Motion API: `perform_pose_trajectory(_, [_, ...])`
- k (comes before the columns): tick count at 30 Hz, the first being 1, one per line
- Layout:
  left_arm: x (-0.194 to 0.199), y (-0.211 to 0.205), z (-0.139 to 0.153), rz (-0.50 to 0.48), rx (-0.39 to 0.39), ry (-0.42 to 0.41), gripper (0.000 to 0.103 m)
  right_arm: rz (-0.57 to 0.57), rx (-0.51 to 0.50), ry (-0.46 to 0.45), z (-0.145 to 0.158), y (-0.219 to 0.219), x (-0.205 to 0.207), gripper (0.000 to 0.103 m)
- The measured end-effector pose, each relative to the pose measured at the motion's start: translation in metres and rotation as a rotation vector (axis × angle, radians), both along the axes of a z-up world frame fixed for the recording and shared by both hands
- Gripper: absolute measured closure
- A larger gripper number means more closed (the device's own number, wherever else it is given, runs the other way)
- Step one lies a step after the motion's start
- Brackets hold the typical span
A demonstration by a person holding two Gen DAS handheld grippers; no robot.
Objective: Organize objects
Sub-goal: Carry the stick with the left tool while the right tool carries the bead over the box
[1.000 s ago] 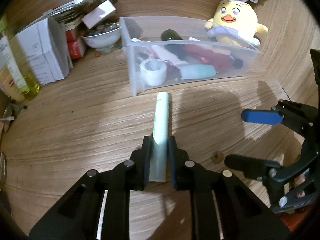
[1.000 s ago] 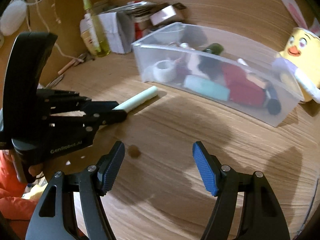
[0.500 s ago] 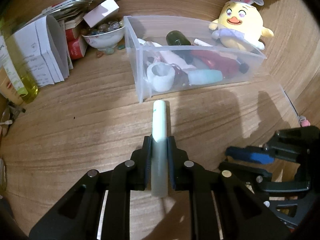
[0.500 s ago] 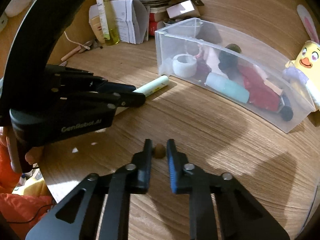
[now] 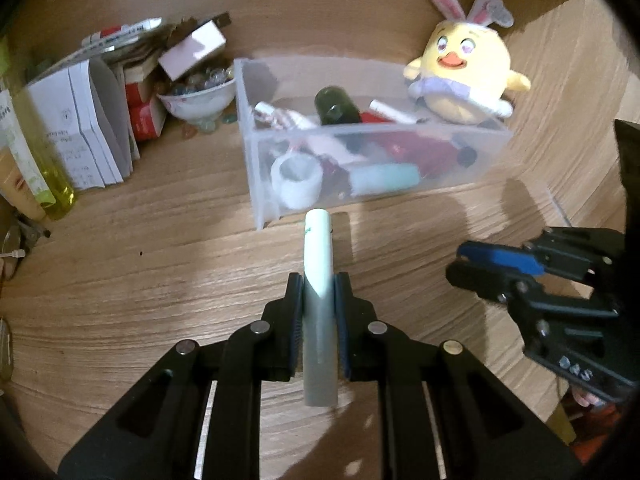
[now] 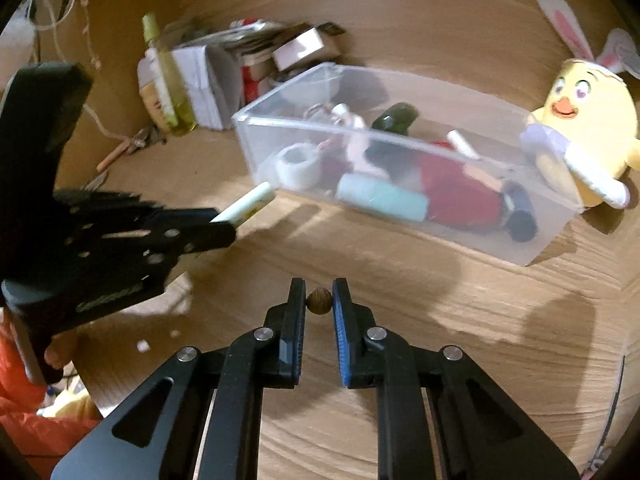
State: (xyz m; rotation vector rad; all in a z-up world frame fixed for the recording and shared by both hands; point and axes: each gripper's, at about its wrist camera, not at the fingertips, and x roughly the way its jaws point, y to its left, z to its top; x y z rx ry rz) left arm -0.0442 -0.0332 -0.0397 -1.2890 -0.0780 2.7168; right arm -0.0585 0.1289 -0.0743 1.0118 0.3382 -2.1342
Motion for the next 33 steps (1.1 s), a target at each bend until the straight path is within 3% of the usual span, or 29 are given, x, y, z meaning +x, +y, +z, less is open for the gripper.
perform_pose_trajectory(17, [0.008, 0.024, 0.048, -0.042, 0.028, 0.141, 0.088, -0.089, -0.117, 0.099, 0.048, 0.03, -0.014, 0.091])
perform_pose_trajectory(33, [-0.012, 0.03, 0.096, -0.029, 0.05, 0.273, 0.088, -0.15, -0.206, 0.202, 0.09, 0.047, -0.04, 0.091])
